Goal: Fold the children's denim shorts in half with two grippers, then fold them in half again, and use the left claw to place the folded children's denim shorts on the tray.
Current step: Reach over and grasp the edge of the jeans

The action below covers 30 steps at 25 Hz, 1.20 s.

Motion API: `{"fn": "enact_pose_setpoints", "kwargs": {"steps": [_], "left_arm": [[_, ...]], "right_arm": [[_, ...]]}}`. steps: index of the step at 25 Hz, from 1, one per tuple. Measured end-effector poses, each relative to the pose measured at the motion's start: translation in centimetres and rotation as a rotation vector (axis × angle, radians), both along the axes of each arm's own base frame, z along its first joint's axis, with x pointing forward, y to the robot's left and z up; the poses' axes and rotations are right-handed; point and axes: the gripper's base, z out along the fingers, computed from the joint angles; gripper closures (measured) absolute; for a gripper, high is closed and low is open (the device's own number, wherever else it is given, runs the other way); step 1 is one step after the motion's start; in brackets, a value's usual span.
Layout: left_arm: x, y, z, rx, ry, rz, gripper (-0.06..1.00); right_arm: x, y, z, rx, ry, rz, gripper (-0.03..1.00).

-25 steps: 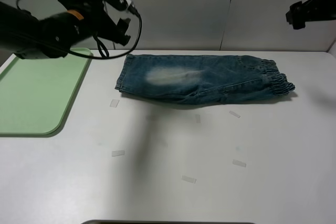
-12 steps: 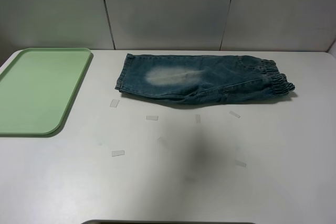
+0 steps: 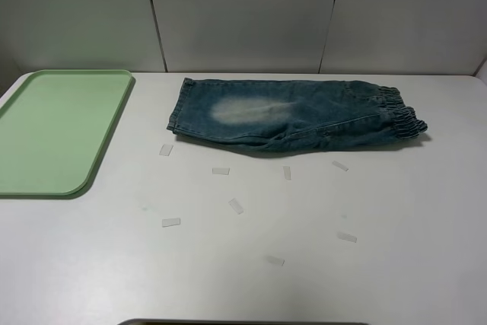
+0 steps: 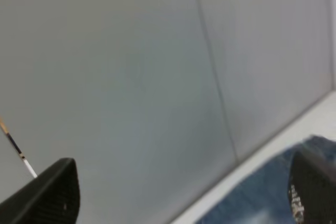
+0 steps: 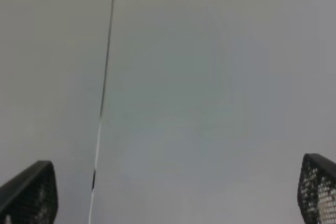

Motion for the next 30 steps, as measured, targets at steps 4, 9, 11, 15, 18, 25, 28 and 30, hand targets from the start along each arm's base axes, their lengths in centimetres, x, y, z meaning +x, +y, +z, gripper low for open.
{"fn": "enact_pose_setpoints", "kwargs": {"steps": [4,9,11,15,18,25,28,30], "left_arm": [[-3.1,1.5,0.2,-0.011,0.041,-0.014,0.15],[-5.8,3.8,-0.5,0.020,0.123,0.069,0.15],[-6.5,4.5,-1.1,0.034,0.189,0.108,0.15],[-8.1,5.7,-2.2,0.033,0.302,0.142,0.15],[-9.5,6.5,-2.8,0.029,0.353,0.153,0.15],[-13.4,8.4,-3.8,-0.009,0.373,0.152,0.15],[-15.0,8.8,-5.2,-0.041,0.387,0.112,0.15],[-15.8,9.0,-6.6,-0.063,0.385,0.089,0.15]], "right_arm": [[-3.5,-0.6,0.6,0.016,-0.021,-0.020,0.27],[-8.4,-1.3,0.9,0.077,-0.053,-0.018,0.27],[-9.6,-1.5,0.6,0.091,-0.038,-0.020,0.27],[-11.0,-1.8,-0.3,0.084,0.037,-0.036,0.27],[-11.2,-1.7,-0.9,0.082,0.106,-0.002,0.27],[-11.3,-1.2,-2.1,0.067,0.237,0.116,0.27],[-11.3,-1.2,-2.5,0.061,0.284,0.129,0.27],[-11.4,-1.2,-2.7,0.058,0.306,0.127,0.27]]}}
